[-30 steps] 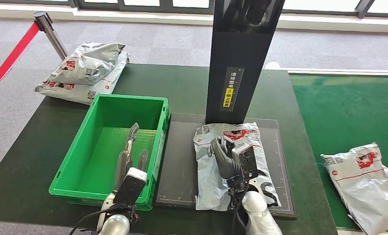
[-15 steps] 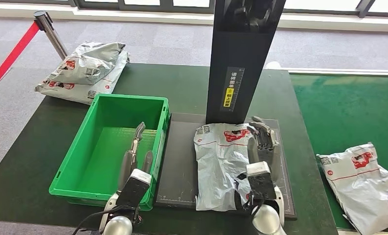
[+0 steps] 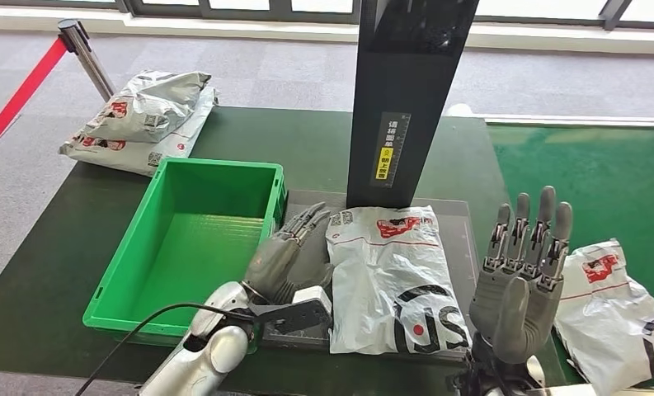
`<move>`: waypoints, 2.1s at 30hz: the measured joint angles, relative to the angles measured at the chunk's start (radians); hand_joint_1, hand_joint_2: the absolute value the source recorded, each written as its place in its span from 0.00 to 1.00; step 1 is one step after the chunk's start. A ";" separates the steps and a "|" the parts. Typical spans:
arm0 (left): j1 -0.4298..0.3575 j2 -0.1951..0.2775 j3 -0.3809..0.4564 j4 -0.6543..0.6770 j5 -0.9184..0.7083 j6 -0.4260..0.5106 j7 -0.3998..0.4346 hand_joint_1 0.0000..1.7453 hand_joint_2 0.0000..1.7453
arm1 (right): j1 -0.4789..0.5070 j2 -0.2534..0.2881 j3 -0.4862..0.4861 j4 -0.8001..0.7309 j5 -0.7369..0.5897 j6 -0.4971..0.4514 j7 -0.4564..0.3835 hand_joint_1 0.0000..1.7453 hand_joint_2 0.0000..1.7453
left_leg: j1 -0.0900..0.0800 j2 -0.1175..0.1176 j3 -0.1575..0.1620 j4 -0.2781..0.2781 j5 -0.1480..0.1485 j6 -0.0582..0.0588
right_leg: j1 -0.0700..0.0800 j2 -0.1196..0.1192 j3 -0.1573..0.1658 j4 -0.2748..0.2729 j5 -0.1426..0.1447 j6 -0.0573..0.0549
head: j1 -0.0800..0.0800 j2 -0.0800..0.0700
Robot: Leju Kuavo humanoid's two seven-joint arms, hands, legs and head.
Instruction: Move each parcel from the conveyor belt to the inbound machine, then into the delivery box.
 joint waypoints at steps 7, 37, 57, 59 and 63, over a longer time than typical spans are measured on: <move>-0.115 0.010 -0.114 0.179 -0.072 -0.088 -0.005 0.00 1.00 | -0.003 -0.019 -0.015 -0.020 -0.001 0.076 -0.009 0.00 1.00 | 0.000 0.000 0.000 0.000 0.000 0.000 | 0.000 0.000 0.000 0.000 0.001 0.000 | 0.000 0.000; -0.258 -0.033 -0.288 0.568 -0.169 -0.065 -0.054 1.00 1.00 | 0.038 -0.017 -0.018 -0.053 0.080 0.158 0.019 0.00 1.00 | -0.008 0.000 0.020 -0.009 -0.005 0.000 | -0.006 -0.001 0.025 0.000 -0.006 -0.002 | 0.000 0.000; -0.158 0.000 -0.226 0.419 -0.307 0.201 -0.056 1.00 1.00 | 0.059 -0.015 -0.058 -0.095 0.075 0.176 0.037 0.00 1.00 | -0.008 -0.001 0.026 -0.014 -0.007 -0.004 | -0.006 -0.001 0.029 0.000 -0.011 -0.007 | 0.000 0.000; -0.131 0.006 -0.199 0.368 -0.317 0.280 -0.053 1.00 1.00 | 0.071 -0.015 -0.070 -0.109 0.071 0.177 0.037 0.00 1.00 | -0.008 0.000 0.026 -0.014 -0.007 -0.005 | -0.006 -0.001 0.028 0.000 -0.012 -0.007 | 0.000 0.000; -0.085 0.018 -0.161 0.279 -0.333 0.324 -0.047 1.00 1.00 | 0.086 -0.015 -0.087 -0.124 0.062 0.179 0.035 0.00 1.00 | -0.008 0.001 0.025 -0.014 -0.007 -0.005 | -0.006 0.000 0.027 0.001 -0.012 -0.007 | 0.000 0.000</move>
